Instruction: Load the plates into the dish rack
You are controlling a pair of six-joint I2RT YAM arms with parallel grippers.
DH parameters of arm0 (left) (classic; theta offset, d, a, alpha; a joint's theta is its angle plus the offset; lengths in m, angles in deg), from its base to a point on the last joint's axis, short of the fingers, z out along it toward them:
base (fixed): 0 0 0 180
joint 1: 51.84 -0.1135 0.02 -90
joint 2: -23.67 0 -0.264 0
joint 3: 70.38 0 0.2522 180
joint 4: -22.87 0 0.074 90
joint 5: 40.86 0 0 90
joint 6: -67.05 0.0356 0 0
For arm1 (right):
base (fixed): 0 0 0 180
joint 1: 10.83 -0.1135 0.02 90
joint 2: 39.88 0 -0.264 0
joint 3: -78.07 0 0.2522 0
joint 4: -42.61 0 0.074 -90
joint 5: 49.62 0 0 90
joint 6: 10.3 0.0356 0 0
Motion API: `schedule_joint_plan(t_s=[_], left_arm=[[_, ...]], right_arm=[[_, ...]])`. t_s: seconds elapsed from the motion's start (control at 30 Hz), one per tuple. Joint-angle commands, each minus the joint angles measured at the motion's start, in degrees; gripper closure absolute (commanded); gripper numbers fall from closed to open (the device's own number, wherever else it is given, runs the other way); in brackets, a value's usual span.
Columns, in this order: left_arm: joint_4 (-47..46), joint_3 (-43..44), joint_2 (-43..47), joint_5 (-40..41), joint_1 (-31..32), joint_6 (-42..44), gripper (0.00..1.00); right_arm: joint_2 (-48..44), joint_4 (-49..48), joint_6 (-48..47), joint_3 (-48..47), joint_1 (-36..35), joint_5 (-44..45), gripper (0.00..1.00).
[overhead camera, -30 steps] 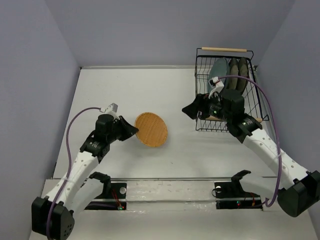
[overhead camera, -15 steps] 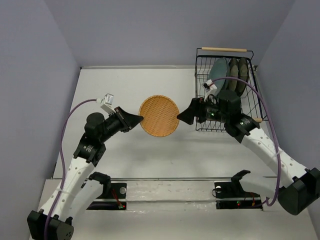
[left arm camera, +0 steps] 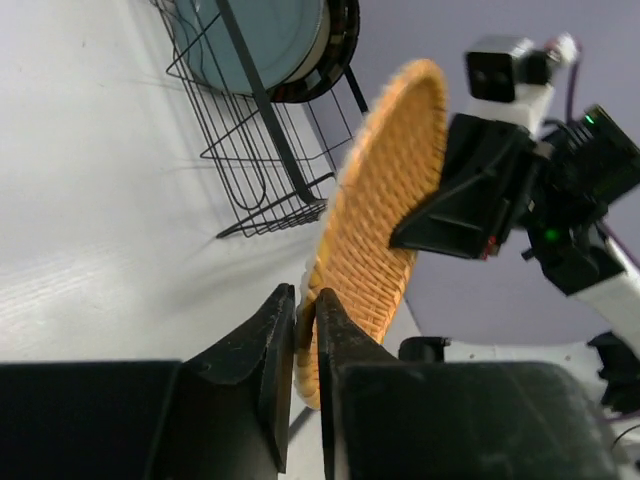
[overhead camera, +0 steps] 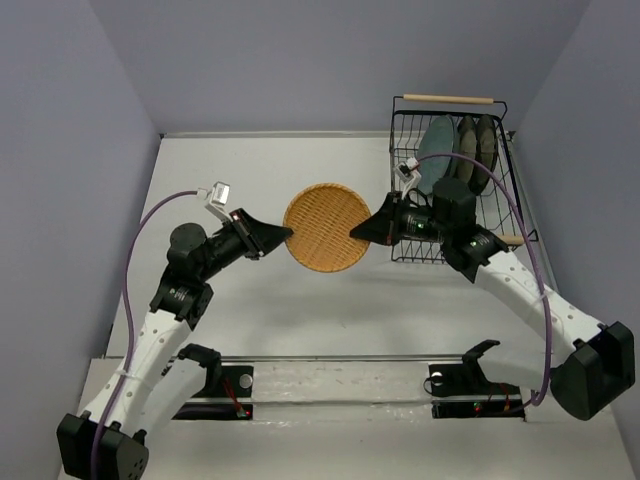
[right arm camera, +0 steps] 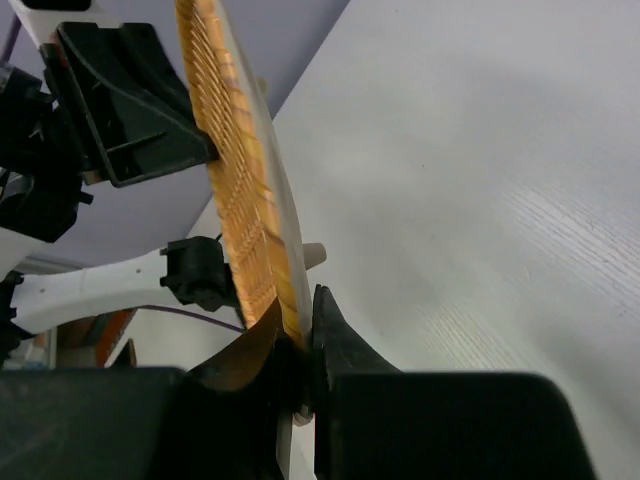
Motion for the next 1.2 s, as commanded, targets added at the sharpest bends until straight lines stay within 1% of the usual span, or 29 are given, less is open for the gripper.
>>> schedule_joint_plan(t_s=[0.0,0.03,0.07,0.1,0.13,0.17,0.2,0.3,0.33,0.37,0.4,0.53,0.57,0.63,0.67,0.73,0.93,1.17], left_arm=[[-5.4,2.4,-1.1,-6.7,1.1,-0.6,0.46],[-2.6,3.4,-1.3,-4.7,1.1,4.2,0.33],[4.0,5.9,-1.5,-3.3,1.0,6.9,0.17],[7.3,7.2,-1.5,-1.3,1.0,9.6,0.12],[10.4,9.4,-1.0,3.2,1.1,12.4,0.03],[15.6,10.0,-0.4,5.7,1.1,16.9,0.02],[17.3,10.5,0.2,10.1,1.1,18.7,0.01],[21.5,10.1,2.9,14.3,1.1,23.3,0.01],[22.2,9.3,3.9,16.3,1.1,24.0,0.01],[22.7,8.9,4.4,17.0,1.1,24.6,0.01],[23.3,8.3,4.8,18.3,1.1,26.0,0.01],[22.7,4.1,7.2,22.3,1.1,27.5,0.01],[22.1,2.1,8.0,22.3,1.0,27.1,0.02],[22.4,2.8,8.1,21.8,1.1,27.6,0.03],[21.8,2.6,8.1,21.8,1.1,27.6,0.03],[22.1,2.6,7.7,21.4,0.9,27.9,0.02],[22.4,2.4,8.3,21.2,1.0,28.0,0.02],[22.4,2.1,9.2,21.3,0.9,27.7,0.02]], right_arm=[[-3.7,-6.7,1.1,-0.3,-0.4,2.4,0.93],[-4.4,-5.7,0.5,-1.2,-0.4,7.3,0.93],[-5.0,-1.2,-1.4,-2.6,-0.4,9.9,0.93],[-5.2,1.3,-2.5,-4.3,-0.4,13.0,0.93],[-5.6,5.5,-3.7,-8.3,0.1,18.8,0.93],[-5.4,7.3,-5.9,-10.5,0.1,21.7,0.93],[-5.0,8.9,-7.2,-14.6,0.7,27.6,0.93],[-3.1,14.6,-12.9,-21.2,1.3,41.1,0.93],[-0.9,16.4,-14.1,-25.2,3.0,47.0,0.93],[0.4,17.1,-15.4,-27.0,3.5,49.6,0.93],[1.7,17.5,-17.7,-28.7,4.1,55.1,0.93],[8.1,18.1,-22.7,-34.7,6.8,63.7,0.93],[10.6,18.6,-24.3,-36.9,7.3,64.8,0.93],[13.4,19.3,-25.9,-38.7,7.9,68.5,0.93],[15.8,19.5,-26.7,-40.3,8.5,69.3,0.93],[17.9,19.5,-27.3,-41.2,9.1,71.0,0.93],[27.7,19.7,-29.1,-45.8,10.3,71.6,0.93],[38.6,20.4,-27.7,-51.1,11.5,69.7,0.93]])
